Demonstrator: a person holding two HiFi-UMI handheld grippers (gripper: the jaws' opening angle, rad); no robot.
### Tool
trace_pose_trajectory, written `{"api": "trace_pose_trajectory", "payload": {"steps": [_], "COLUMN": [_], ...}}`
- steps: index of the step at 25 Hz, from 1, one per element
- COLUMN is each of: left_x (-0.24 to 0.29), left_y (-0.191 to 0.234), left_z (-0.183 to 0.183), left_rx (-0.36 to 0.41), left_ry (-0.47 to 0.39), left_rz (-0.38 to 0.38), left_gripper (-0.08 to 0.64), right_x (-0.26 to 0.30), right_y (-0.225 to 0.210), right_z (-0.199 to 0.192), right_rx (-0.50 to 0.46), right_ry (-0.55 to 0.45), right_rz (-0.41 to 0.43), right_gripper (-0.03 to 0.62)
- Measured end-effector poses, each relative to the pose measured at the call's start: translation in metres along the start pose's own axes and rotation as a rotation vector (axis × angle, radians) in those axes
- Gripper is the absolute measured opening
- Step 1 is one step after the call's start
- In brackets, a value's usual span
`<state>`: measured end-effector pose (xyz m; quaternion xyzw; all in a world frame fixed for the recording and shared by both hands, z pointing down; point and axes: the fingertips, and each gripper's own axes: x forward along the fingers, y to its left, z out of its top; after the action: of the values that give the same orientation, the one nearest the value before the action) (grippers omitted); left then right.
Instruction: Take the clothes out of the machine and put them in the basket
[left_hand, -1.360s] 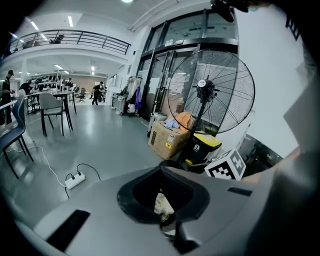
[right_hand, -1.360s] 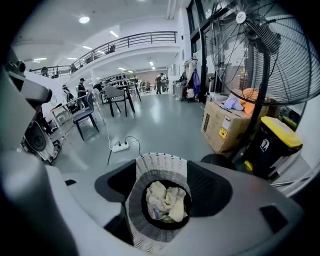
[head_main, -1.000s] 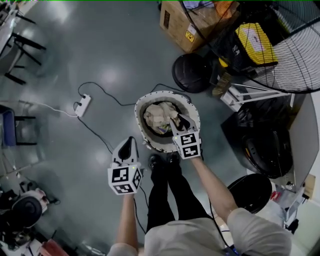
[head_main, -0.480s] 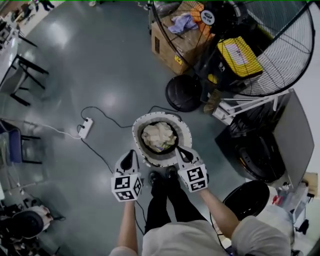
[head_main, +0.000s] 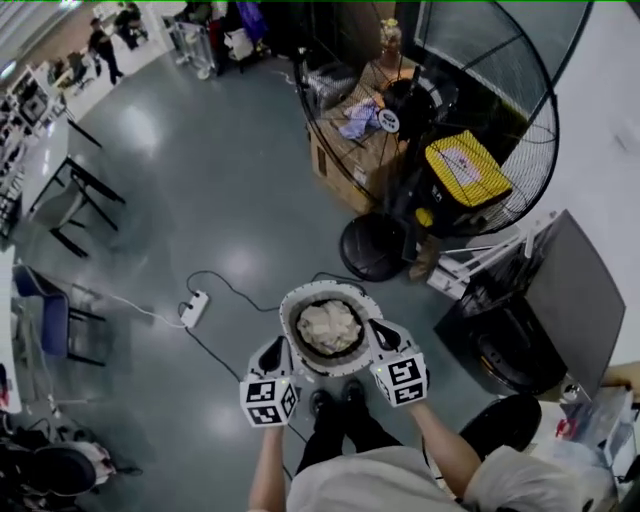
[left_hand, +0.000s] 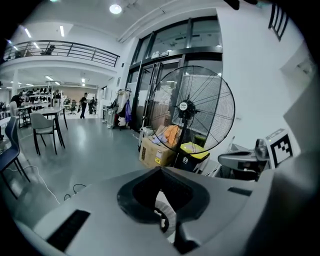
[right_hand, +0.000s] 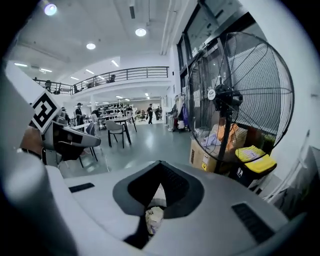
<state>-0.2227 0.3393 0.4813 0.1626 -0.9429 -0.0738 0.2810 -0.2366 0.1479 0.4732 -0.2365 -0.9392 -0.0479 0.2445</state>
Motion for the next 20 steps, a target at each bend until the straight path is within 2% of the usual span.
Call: {"api": "trace_pose_trajectory", "payload": {"steps": [6,11,20], "left_x": [-0.024,-0.038,-0.065], "left_y": [-0.010,-0.006,-0.015], "left_z": [0.044,0.080,0.112], "left_rx": [0.019,0.065,0.105], "left_ry": [-0.061,-0.128,-0.194], "left_rz": [0.017,0.022,0.029], "left_gripper": [0.017,0.017,0.017], "right_x": [-0.020,-0.025,-0.047], "right_y": [-0.010,-0.003,0.002], "right_z": [0.054,0.091,0.115], "right_rx": [-0.032,-0.063,-0.082], "right_ry": [-0.086,-0.158,-0.214], "right_rz": [-0.007,-0.003,-0.001], "right_gripper": [0.021,0.021,0.021]}}
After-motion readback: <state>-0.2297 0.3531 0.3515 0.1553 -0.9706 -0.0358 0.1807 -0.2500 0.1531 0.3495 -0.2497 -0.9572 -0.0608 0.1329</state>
